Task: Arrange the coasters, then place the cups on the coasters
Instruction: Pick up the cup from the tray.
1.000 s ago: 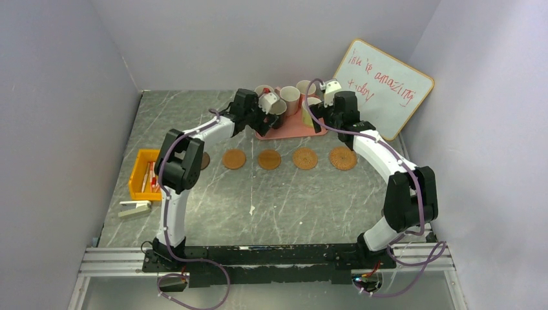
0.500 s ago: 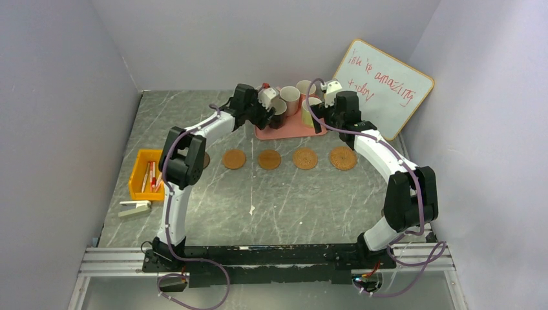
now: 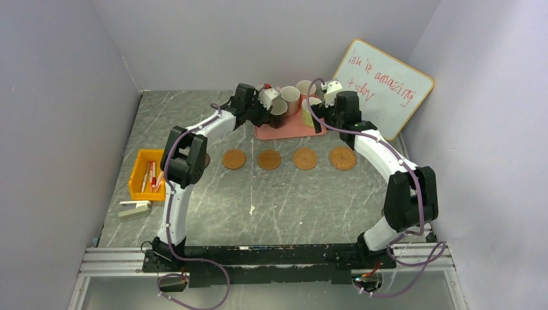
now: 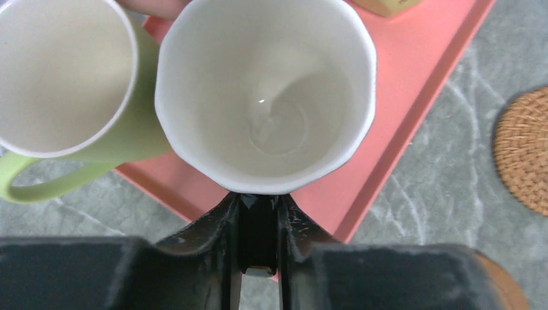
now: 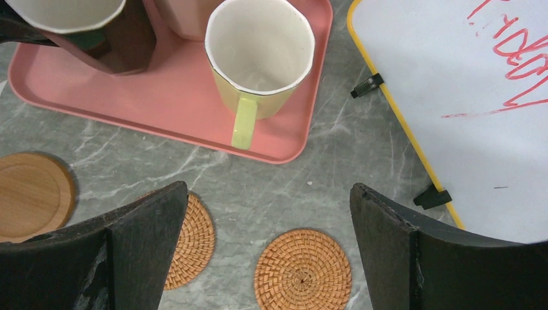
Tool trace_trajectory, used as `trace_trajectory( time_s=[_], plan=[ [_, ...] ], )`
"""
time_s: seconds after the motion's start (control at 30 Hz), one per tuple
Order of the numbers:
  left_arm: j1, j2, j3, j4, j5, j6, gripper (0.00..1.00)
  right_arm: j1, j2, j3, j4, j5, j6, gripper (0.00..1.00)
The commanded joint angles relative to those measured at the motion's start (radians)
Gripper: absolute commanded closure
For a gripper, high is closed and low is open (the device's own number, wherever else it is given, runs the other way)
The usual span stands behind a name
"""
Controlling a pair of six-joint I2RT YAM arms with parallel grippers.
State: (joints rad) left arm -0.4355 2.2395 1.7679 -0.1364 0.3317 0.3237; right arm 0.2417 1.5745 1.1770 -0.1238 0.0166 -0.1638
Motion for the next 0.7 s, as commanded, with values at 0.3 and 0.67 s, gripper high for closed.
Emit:
trace_trajectory(
  time_s=[0.3,0.67],
  plan=[
    [-0.001,-0.071,-0.027,0.054,0.07,-0.033,0.95,-0.005,-0.018,0.007,0.018,-0.012,0.012,0.0],
    [0.044,-0.251,-0.137,0.15,0.142,-0.092,0.95,-0.008,-0.023,0.007,0.018,-0.013,0.012,0.0]
  ],
)
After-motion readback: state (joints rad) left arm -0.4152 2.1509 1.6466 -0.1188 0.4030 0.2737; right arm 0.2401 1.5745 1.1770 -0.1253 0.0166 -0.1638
